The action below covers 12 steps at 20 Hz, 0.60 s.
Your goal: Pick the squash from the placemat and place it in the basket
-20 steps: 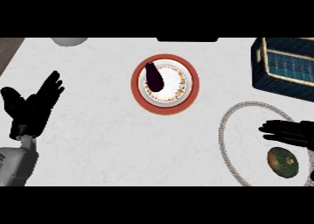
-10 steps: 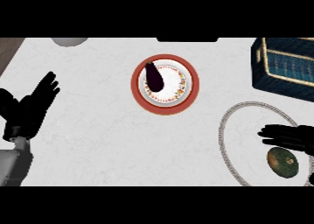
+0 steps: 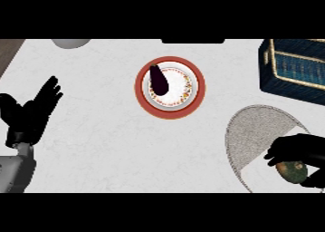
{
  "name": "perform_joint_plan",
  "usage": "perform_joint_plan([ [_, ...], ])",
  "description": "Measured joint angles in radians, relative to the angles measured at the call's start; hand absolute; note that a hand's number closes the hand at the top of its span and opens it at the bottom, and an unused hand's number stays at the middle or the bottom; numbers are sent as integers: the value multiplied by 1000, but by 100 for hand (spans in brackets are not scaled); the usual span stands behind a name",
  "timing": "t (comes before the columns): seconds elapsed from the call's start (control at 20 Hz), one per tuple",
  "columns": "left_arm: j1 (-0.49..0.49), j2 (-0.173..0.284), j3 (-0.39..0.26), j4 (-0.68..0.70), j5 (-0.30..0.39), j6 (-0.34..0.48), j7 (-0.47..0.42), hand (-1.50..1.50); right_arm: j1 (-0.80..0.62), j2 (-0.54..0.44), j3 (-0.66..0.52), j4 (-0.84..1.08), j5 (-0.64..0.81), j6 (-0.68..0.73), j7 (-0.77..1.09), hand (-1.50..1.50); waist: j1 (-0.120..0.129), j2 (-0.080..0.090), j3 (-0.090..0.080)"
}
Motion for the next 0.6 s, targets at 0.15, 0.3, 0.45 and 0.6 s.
perform_joint_plan([
  [0.15, -8, -5, 2, -4, -5, 2, 11, 0, -7, 8, 3, 2, 39, -24, -5, 150, -1, -2, -6],
  [0.3, -2, -1, 11, -4, -7, -9, 7, 0, 6, 13, 0, -6, 64, -47, -9, 150, -1, -4, -9],
  [0.45, -21, -11, 11, 4, -11, -6, 17, 0, 8, 23, -1, -7, 85, -66, -14, 150, -3, -5, -13],
  [0.6, -24, -12, 20, 13, -9, -15, 14, 0, 19, 29, -8, -34, 97, -71, 12, 150, -6, -6, -14],
])
